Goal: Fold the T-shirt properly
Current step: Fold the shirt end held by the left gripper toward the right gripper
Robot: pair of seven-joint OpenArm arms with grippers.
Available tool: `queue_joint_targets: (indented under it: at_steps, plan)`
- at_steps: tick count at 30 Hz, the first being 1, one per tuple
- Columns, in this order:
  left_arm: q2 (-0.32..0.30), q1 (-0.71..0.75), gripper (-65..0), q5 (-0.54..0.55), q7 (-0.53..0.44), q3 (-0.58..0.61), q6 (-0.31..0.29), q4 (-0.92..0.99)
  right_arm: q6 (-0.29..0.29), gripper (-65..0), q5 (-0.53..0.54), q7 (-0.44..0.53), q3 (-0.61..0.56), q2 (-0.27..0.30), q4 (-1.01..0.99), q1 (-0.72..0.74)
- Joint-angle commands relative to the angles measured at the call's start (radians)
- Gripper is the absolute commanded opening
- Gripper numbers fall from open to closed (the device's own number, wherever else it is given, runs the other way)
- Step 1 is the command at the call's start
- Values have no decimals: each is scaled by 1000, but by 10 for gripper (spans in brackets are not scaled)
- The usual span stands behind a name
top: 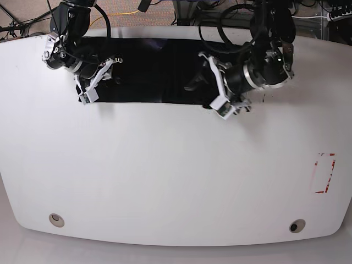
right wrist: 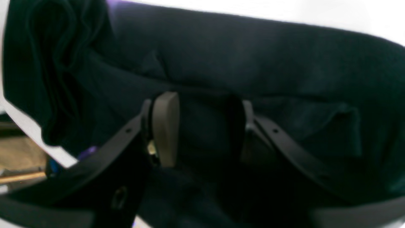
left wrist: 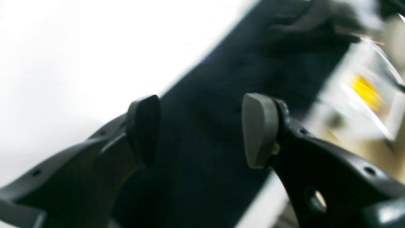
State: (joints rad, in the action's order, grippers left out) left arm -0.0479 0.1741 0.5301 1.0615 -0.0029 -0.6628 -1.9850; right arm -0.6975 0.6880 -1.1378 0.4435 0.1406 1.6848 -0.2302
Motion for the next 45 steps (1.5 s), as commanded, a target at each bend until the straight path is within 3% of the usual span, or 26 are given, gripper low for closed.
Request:
queue_joint_targets:
  at_steps: [1, 5, 7, 10, 11, 14, 16, 22, 27, 30, 34, 37, 39, 42, 45]
  plan:
    - [-31, 14, -272, 17, -14, -56, -5, -7, -1, -387, 66, 12, 13, 15, 76, 2]
    - [-91, 54, -272, 18, -16, -134, -8, 19, -1, -314, 152, -49, 127, 15, 133, 4]
    - [-122, 78, -296, 18, -16, -159, -10, 34, -1, -201, 200, -107, 217, 14, 133, 12]
    - [-149, 100, -404, 18, -17, -167, -10, 86, -1, -65, 238, -141, 343, 15, 131, 12]
    - [-152, 101, -458, 18, -19, -167, -10, 123, -1, -52, 236, -141, 378, 15, 123, 12]
    - [-151, 101, -589, 17, -19, -168, -4, 189, -1, -52, 246, -147, 427, 21, 57, 9]
    - [-151, 104, -632, 17, -19, -168, -4, 207, -1, -52, 246, -164, 435, 49, 2, 10]
    - [-145, 106, -628, 17, -20, -168, -4, 218, -1, -52, 241, -163, 429, 66, -150, 12]
    - [-145, 106, -628, 17, -20, -168, -4, 237, -1, -52, 240, -166, 418, 31, -168, 12]
    - [-145, 103, -628, 17, -20, -168, -4, 238, -1, -54, 246, -166, 329, 29, -168, 4]
    - [-146, 103, -628, 17, -20, -168, -4, 240, -1, -159, 238, -164, 285, -16, -134, 1]
    - [-146, 100, -628, 17, -20, -168, -4, 241, -1, -308, 236, -161, 289, -35, -121, 1]
    - [-143, 100, -628, 17, -20, -167, -2, 241, -1, -466, 236, -153, 286, -37, -116, 1]
    - [-114, 95, -628, 15, -20, -164, 27, 280, -1, -650, 236, -149, 288, -32, -116, 4]
    - [-80, 48, -628, 17, -20, -164, 68, 335, -1, -650, 238, -149, 285, -5, -101, 12]
